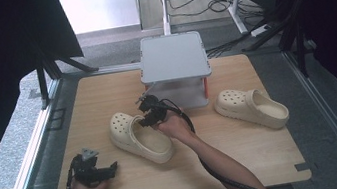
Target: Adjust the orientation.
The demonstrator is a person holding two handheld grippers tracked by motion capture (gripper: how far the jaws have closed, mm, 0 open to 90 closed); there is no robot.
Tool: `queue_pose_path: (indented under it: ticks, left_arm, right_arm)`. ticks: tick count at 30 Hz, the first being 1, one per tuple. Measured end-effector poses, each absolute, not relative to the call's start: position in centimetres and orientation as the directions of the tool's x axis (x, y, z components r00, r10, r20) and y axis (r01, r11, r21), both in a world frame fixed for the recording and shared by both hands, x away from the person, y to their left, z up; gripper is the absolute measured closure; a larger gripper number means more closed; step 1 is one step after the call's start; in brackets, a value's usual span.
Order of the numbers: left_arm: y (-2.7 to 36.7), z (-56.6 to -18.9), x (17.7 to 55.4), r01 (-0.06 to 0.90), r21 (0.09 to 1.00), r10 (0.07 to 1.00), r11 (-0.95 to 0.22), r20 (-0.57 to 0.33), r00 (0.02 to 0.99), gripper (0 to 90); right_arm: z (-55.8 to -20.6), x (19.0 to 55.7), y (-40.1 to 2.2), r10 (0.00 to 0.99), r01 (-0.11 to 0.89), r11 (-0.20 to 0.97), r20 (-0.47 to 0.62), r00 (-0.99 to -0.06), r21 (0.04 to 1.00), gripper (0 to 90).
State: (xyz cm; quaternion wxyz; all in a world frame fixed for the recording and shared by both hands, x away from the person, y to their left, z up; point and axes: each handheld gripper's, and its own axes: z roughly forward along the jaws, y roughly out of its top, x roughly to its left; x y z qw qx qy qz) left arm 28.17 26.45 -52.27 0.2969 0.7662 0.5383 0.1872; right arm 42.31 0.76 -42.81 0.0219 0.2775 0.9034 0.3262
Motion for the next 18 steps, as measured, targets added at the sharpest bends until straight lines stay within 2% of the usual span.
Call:
queue_pose_path:
  ticks: [10, 18]
  left_arm:
    - [26.5, -52.3, 28.2, 0.712, 0.658, 0.936, -0.246, -0.030, 0.351, 0.2]
    - [26.4, -52.3, 28.2, 0.714, 0.657, 0.937, -0.242, -0.033, 0.348, 0.3]
  right_arm:
    - [-40.7, 38.1, -2.9, 0.486, 0.459, 0.626, 0.144, -0.862, 0.630, 77.2]
    - [-41.3, 34.1, -6.1, 0.481, 0.443, 0.622, 0.131, -0.867, 0.645, 77.2]
